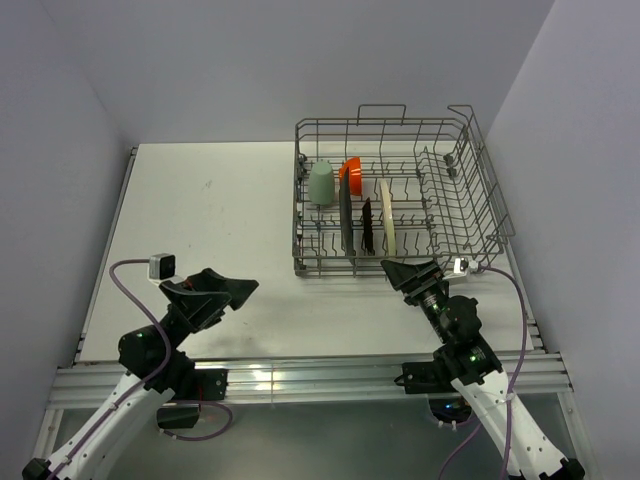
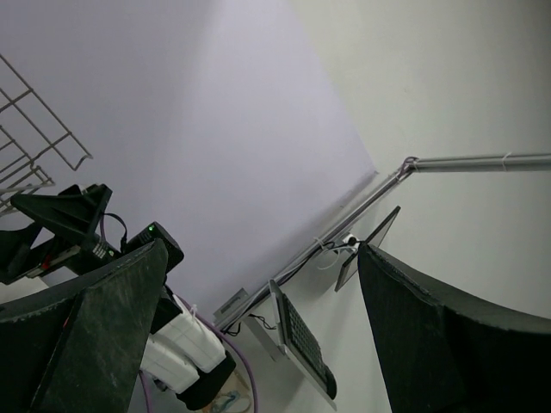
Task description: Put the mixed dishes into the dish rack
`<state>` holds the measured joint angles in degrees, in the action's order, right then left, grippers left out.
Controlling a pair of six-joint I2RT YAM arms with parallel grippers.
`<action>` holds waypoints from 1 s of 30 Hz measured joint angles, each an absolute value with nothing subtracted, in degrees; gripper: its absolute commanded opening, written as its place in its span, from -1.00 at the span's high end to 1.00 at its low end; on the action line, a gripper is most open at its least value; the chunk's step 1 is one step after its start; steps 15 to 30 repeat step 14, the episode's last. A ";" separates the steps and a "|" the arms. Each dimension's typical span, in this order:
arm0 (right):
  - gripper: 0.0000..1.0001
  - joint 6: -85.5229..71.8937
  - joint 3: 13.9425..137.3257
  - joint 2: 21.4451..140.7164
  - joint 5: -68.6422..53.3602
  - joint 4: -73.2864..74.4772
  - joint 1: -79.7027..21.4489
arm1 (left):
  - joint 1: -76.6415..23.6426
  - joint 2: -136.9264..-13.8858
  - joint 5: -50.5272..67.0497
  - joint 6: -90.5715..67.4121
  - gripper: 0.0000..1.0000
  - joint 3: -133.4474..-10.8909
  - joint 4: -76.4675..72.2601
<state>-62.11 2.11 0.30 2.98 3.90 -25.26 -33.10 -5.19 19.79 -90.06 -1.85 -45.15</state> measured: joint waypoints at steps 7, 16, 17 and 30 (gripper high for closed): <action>-0.99 -62.11 2.11 0.30 3.03 4.21 -25.26 | -33.10 -6.48 19.14 -89.67 -0.98 -1.85 -44.49; -0.99 -62.08 2.11 0.30 2.96 4.36 -25.26 | -33.10 -5.96 19.16 -89.45 -0.98 -1.85 -43.00; -0.99 -62.08 2.11 0.30 2.96 4.36 -25.26 | -33.10 -5.96 19.16 -89.45 -0.98 -1.85 -43.00; -0.99 -62.08 2.11 0.30 2.96 4.36 -25.26 | -33.10 -5.96 19.16 -89.45 -0.98 -1.85 -43.00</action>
